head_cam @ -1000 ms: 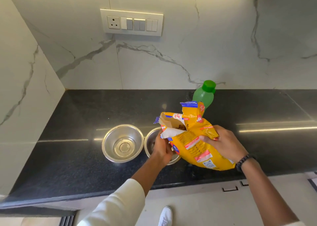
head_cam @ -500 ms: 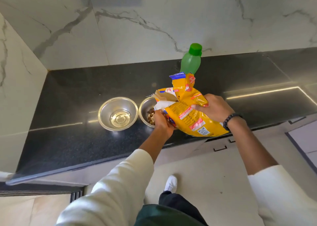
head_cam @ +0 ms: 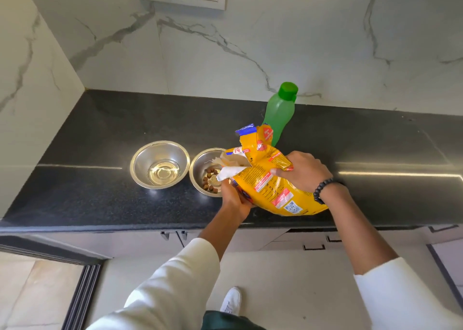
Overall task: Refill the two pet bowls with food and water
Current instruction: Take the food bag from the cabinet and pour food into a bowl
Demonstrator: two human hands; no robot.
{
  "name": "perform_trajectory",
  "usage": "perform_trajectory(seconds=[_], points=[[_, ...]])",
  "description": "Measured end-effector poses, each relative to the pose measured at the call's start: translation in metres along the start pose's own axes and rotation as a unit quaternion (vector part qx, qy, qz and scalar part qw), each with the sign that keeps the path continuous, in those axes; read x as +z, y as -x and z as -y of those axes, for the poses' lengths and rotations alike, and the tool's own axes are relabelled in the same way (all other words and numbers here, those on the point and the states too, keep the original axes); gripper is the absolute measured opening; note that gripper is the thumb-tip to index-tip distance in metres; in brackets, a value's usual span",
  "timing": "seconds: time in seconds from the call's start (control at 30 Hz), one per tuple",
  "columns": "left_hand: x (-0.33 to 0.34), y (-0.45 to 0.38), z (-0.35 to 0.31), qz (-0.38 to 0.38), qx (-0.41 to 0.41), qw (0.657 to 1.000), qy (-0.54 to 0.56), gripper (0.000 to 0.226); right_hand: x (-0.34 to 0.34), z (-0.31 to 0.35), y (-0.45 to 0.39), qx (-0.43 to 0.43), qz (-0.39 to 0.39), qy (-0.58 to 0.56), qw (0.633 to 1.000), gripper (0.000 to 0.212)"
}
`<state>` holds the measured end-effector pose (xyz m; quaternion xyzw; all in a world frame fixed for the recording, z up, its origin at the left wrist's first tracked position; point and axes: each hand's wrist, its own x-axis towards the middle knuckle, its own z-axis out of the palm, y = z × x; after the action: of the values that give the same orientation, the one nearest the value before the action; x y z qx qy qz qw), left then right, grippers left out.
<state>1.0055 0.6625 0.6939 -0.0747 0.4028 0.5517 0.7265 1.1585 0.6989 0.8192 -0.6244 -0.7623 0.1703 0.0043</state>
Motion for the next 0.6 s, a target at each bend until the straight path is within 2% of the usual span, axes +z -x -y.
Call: perform_trajectory(seconds=[0.27,0.6], points=[[0.003,-0.004,0.006,-0.037,0.022,0.999,0.01,0.056,-0.007,0.005,-0.019,-0.049,0.046,0.051,0.996,0.051],[0.007,-0.012,0.015,-0.038,0.005,0.999,0.02,0.059,-0.022,0.014,-0.035,-0.04,0.084,0.095,0.991,0.049]])
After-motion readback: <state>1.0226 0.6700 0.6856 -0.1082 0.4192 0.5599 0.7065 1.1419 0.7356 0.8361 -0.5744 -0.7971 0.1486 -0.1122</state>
